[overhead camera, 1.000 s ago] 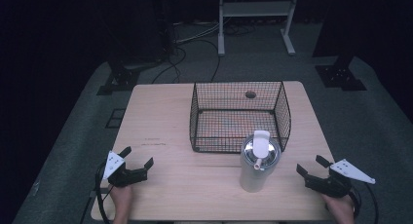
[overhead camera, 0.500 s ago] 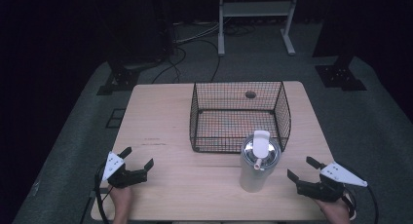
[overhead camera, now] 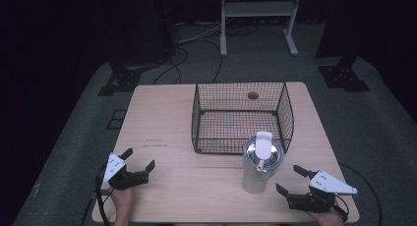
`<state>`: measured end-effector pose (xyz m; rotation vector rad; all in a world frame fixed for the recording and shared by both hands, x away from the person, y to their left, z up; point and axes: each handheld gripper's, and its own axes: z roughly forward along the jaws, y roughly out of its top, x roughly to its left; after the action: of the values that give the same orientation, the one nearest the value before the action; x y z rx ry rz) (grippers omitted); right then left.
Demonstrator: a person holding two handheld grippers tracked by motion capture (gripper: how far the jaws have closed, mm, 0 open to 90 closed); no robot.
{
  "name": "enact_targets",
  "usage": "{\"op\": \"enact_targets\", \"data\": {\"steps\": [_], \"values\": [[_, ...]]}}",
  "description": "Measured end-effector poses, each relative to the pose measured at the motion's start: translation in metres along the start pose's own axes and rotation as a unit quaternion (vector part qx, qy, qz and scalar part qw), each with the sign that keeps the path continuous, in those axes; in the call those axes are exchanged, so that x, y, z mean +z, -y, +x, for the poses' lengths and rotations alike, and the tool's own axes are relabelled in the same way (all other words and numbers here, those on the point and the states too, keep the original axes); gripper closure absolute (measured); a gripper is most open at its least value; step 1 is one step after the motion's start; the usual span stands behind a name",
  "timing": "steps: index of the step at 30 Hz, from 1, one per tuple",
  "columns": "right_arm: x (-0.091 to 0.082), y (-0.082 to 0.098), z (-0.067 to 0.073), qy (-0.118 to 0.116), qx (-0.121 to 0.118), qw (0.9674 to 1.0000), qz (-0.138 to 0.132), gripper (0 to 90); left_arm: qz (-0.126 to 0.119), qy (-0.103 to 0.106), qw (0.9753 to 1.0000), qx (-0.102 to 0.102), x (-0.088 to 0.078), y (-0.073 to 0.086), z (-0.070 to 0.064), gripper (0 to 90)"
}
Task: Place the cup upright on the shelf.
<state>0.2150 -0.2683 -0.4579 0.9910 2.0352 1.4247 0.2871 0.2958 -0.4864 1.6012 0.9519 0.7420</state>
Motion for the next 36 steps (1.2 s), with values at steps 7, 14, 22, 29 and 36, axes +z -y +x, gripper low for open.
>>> {"op": "enact_targets", "data": {"steps": [7,14,22,29,36], "values": [[0.013,-0.004,0.018,-0.028,-0.02,0.9993,0.015,7.6,0.0,0.0,1.0,0.0,0.0,0.0,0.0,0.0],[0.024,-0.007,0.022,-0.034,-0.013,0.9993,0.01,5.6,-0.001,0.0,1.0,-0.001,0.0,0.0,0.0,0.0],[0.041,-0.012,0.024,-0.039,-0.003,0.9992,0.004,3.5,-0.002,0.001,1.0,-0.001,0.0,0.0,0.0,0.0],[0.056,-0.016,0.027,-0.043,-0.006,0.999,-0.007,3.4,-0.003,0.002,1.0,-0.001,0.0,0.0,0.0,0.0],[0.067,-0.019,0.028,-0.042,-0.014,0.9988,-0.019,3.5,-0.004,0.002,1.0,-0.002,0.0,0.0,0.0,0.0]]}}
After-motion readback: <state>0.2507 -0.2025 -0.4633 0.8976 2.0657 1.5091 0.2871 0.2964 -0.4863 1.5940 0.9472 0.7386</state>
